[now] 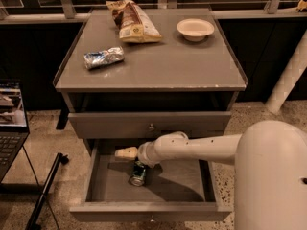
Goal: Pick green can from middle drawer and place on counter
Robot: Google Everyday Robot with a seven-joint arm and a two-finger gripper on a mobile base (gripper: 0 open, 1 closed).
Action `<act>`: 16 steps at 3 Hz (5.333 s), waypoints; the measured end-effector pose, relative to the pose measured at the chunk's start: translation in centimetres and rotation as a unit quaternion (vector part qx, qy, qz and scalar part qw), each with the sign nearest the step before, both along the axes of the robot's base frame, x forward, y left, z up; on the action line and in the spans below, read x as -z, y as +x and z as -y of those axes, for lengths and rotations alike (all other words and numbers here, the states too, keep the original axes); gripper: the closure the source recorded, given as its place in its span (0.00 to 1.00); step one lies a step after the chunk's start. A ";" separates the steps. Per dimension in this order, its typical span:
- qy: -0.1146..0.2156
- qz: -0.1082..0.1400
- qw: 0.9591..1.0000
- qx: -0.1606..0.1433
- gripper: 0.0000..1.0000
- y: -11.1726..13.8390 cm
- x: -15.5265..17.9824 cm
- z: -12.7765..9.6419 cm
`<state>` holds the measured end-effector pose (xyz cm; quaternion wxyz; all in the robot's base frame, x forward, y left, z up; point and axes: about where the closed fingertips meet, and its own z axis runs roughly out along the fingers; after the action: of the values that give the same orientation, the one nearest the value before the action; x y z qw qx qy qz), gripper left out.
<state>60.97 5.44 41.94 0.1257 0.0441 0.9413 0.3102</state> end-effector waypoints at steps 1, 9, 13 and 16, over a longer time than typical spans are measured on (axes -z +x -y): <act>-0.012 0.003 1.000 -0.011 0.00 0.3 0.2 -0.6; -0.123 -0.042 0.990 0.048 1.00 -0.6 5.3 4.4; 0.014 0.111 0.994 0.014 1.00 -5.4 -1.7 7.4; 0.068 0.126 0.990 -0.020 1.00 -7.8 -3.3 5.9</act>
Offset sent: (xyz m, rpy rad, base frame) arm -0.0090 -0.0208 -0.0457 -0.1972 0.0733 -0.0524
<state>53.16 -0.48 45.21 0.2337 -0.0052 0.8956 0.3786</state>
